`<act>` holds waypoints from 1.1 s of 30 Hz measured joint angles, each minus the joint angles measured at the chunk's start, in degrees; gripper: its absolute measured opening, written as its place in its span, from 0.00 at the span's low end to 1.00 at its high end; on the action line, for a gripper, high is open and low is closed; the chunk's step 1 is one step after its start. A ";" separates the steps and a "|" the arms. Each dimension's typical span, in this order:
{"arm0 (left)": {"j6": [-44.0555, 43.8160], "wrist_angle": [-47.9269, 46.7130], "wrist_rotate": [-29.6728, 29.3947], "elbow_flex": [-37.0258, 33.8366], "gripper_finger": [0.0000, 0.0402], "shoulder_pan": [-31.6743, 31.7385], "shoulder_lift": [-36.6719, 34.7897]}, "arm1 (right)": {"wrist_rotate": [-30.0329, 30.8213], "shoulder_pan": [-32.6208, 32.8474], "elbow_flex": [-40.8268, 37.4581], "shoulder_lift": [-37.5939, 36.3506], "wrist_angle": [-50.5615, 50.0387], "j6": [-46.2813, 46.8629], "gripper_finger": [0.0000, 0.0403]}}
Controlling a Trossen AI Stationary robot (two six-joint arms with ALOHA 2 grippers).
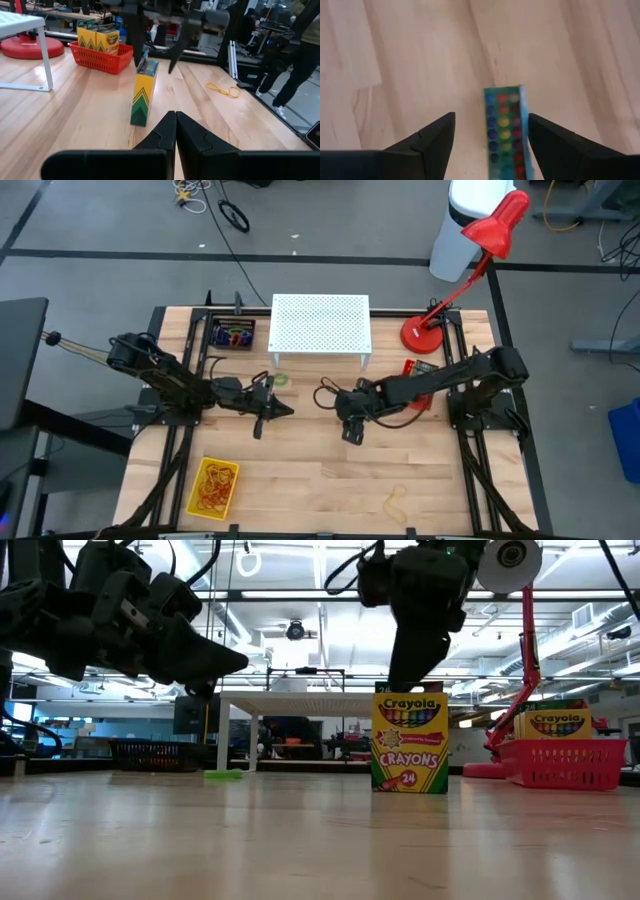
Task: Pick & Place Office Desk Supplies
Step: Put the box yellow crayon into the red bin
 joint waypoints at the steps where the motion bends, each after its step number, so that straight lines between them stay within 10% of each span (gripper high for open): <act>1: 0.00 0.15 0.02 0.02 0.03 0.00 0.00 | -0.12 0.05 0.01 0.39 0.17 -0.52 0.63; 9: 0.00 0.15 0.02 0.02 0.03 0.00 0.00 | -1.45 0.09 0.01 3.79 -0.30 -1.00 0.57; 19: 0.00 0.15 0.02 0.00 0.03 0.00 0.00 | -1.47 0.19 0.01 2.95 -0.73 -1.04 0.22; 33: 0.00 0.24 0.00 0.02 0.03 0.02 0.00 | 3.64 3.60 0.01 -16.68 -29.92 3.79 0.29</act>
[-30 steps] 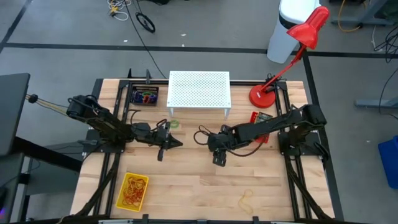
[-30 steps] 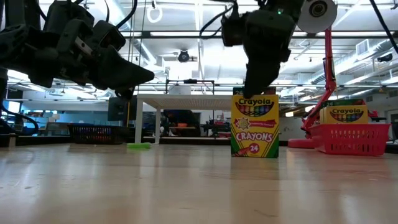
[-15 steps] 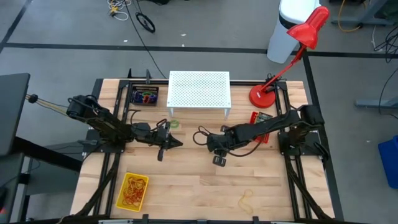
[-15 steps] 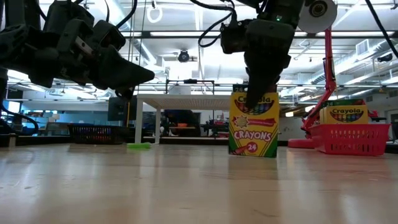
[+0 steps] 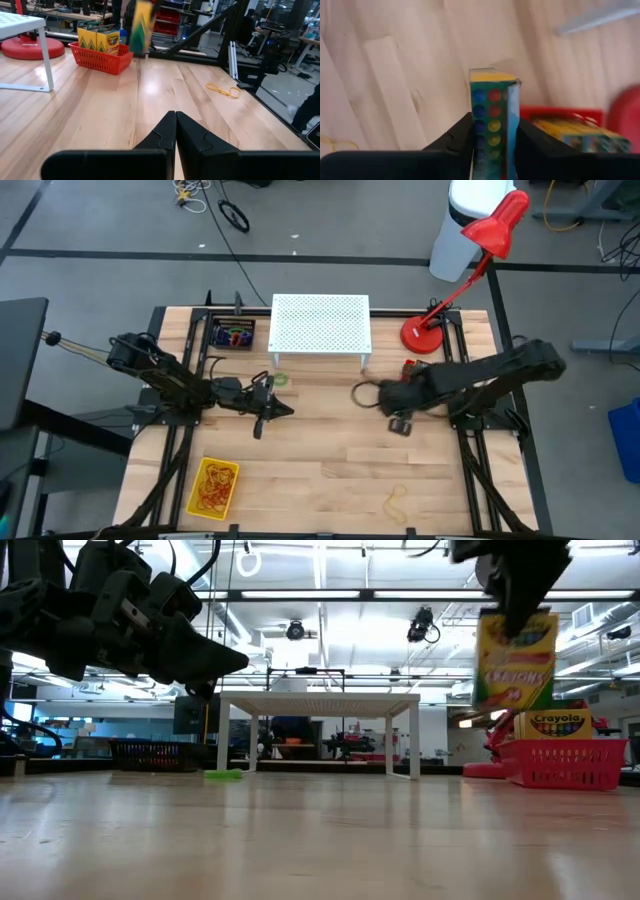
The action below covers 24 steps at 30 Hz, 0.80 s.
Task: Pick & Place Office Desk Supplies
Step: Put the box yellow crayon into the red bin
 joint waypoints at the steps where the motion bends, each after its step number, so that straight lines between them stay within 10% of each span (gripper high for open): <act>1: 0.00 -0.02 0.00 -0.01 0.03 -0.01 0.00 | 0.33 -0.04 0.00 -1.67 -1.41 0.19 0.27; 24: 0.00 -0.12 0.02 -0.02 0.03 -0.02 0.00 | 2.55 -0.06 -14.96 -16.95 -10.88 -0.07 0.27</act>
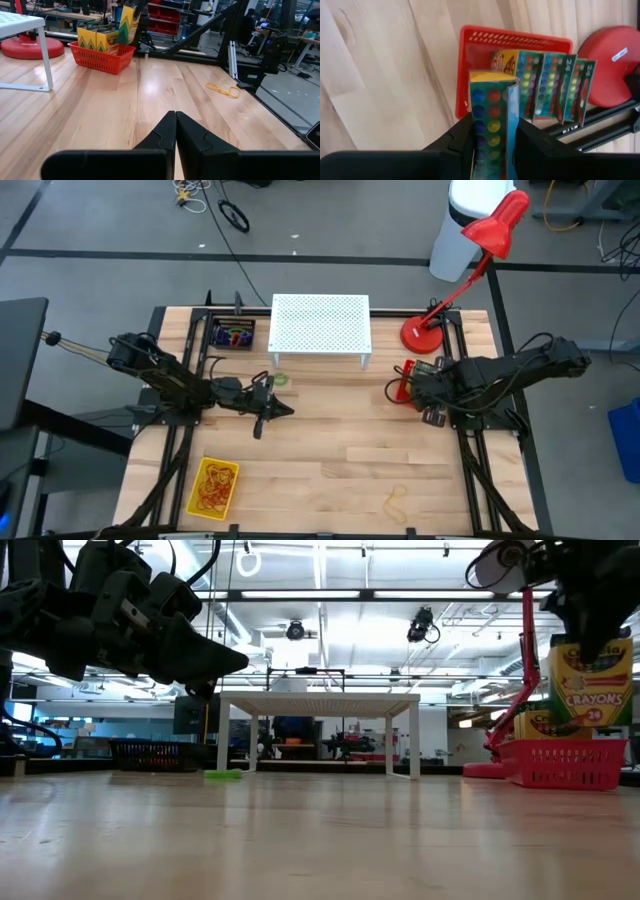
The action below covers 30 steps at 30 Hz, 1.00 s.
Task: Pick & Place Office Desk Supplies
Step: Put the box yellow crayon into the red bin
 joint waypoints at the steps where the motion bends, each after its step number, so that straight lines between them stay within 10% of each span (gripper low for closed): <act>1: -0.01 0.01 0.00 0.00 0.03 0.01 0.00 | 0.14 0.00 -0.06 0.00 0.42 -0.04 0.27; 30: 0.00 0.06 0.00 0.00 0.03 0.01 0.02 | 2.34 -5.66 -0.08 6.19 9.16 -6.57 0.27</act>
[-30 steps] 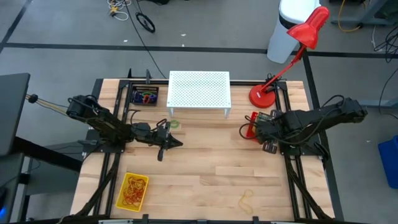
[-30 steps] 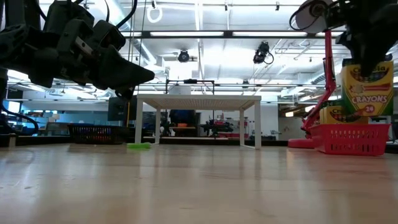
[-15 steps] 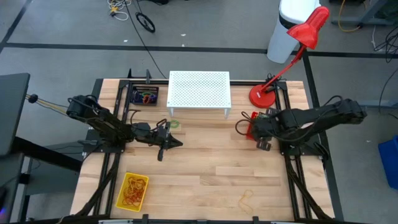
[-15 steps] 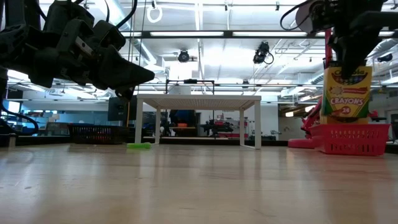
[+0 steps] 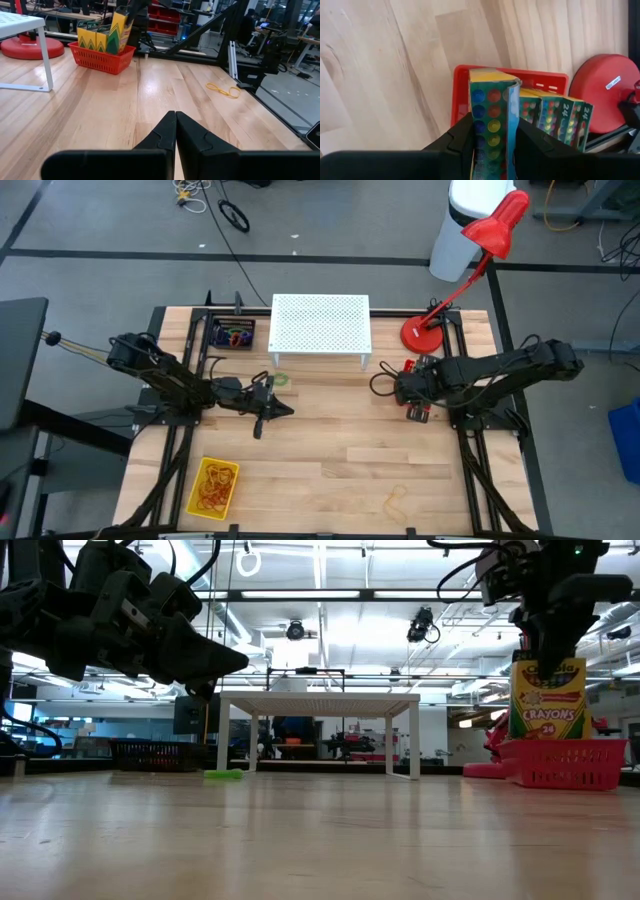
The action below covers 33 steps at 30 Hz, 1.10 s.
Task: Pick & Place Office Desk Supplies
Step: Put the box yellow crayon into the red bin
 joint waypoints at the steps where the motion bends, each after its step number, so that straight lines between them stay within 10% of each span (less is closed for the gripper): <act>1: -0.01 0.00 0.00 0.00 0.03 0.01 0.00 | 0.18 0.00 -0.01 0.00 -0.03 -0.16 0.27; 33: -0.02 -0.02 0.00 0.00 0.03 0.00 0.00 | -4.97 -1.11 -4.09 -0.20 0.45 5.04 0.27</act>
